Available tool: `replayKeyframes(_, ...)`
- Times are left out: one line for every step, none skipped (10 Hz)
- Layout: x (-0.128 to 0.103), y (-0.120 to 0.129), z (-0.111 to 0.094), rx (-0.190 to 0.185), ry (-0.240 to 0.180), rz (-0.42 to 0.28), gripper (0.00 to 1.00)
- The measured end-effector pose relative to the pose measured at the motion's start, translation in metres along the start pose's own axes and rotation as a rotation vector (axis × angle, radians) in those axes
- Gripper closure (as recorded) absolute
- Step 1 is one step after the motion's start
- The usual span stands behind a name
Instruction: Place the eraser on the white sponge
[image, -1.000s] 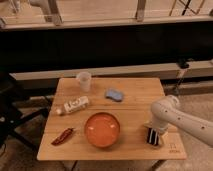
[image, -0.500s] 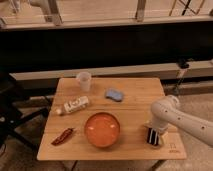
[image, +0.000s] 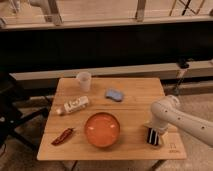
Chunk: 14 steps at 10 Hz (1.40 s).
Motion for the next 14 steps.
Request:
replayKeyframes(0.000,0.000,0.000,0.000,0.000,0.000,0.20)
replayKeyframes(0.000,0.000,0.000,0.000,0.000,0.000,0.20)
replayKeyframes(0.000,0.000,0.000,0.000,0.000,0.000,0.20)
replayKeyframes(0.000,0.000,0.000,0.000,0.000,0.000,0.20)
replayKeyframes(0.000,0.000,0.000,0.000,0.000,0.000,0.20)
replayKeyframes(0.000,0.000,0.000,0.000,0.000,0.000,0.20)
replayKeyframes(0.000,0.000,0.000,0.000,0.000,0.000,0.20)
replayKeyframes(0.000,0.000,0.000,0.000,0.000,0.000,0.20)
replayKeyframes(0.000,0.000,0.000,0.000,0.000,0.000,0.20)
replayKeyframes(-0.001,0.000,-0.001,0.005,-0.010,-0.009,0.20)
replayKeyframes(-0.006,0.004,-0.006,0.042,-0.066,-0.044,0.20)
replayKeyframes(-0.007,0.013,-0.016,0.097,-0.146,-0.086,0.20)
replayKeyframes(-0.010,0.018,-0.025,0.147,-0.266,-0.136,0.20)
replayKeyframes(-0.013,0.020,-0.031,0.192,-0.383,-0.181,0.20)
